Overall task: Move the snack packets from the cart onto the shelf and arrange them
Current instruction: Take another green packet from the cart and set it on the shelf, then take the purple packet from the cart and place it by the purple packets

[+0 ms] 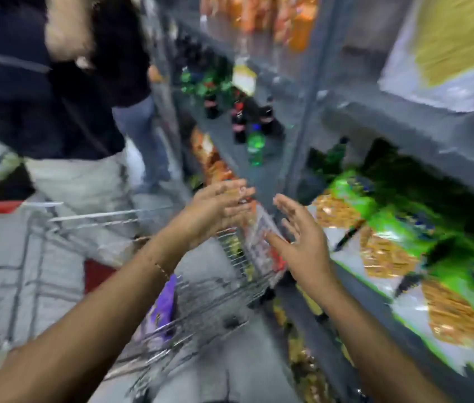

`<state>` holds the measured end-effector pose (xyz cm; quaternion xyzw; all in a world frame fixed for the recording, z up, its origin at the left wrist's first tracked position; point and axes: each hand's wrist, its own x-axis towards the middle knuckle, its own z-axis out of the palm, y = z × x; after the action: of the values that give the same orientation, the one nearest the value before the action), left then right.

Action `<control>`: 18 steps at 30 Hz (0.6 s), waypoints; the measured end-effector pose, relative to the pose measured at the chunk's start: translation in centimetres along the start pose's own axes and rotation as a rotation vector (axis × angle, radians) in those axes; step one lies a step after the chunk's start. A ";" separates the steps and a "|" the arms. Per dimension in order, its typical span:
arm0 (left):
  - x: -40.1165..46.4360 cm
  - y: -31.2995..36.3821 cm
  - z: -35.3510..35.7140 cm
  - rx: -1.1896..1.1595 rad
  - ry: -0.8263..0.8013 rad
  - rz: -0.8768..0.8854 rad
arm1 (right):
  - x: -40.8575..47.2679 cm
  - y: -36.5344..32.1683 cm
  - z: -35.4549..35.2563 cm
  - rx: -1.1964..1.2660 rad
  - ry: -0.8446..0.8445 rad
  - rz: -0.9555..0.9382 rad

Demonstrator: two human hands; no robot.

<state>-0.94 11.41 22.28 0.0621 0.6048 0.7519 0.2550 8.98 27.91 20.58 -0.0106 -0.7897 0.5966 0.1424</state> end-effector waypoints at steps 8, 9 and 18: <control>-0.5 -12.0 -17.8 0.453 0.413 -0.413 | 3.9 14.1 17.2 -0.269 -0.552 0.384; -0.3 -13.3 -18.7 0.500 0.423 -0.461 | 3.9 15.9 19.3 -0.356 -0.637 0.439; 1.4 -19.9 -22.3 0.311 0.387 -0.634 | 1.8 22.0 27.7 -0.482 -0.903 0.795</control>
<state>-4.94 -4.79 -2.55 -0.2326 0.7375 0.5331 0.3433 -2.66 8.57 -6.68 -0.0817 -0.8195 0.3557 -0.4418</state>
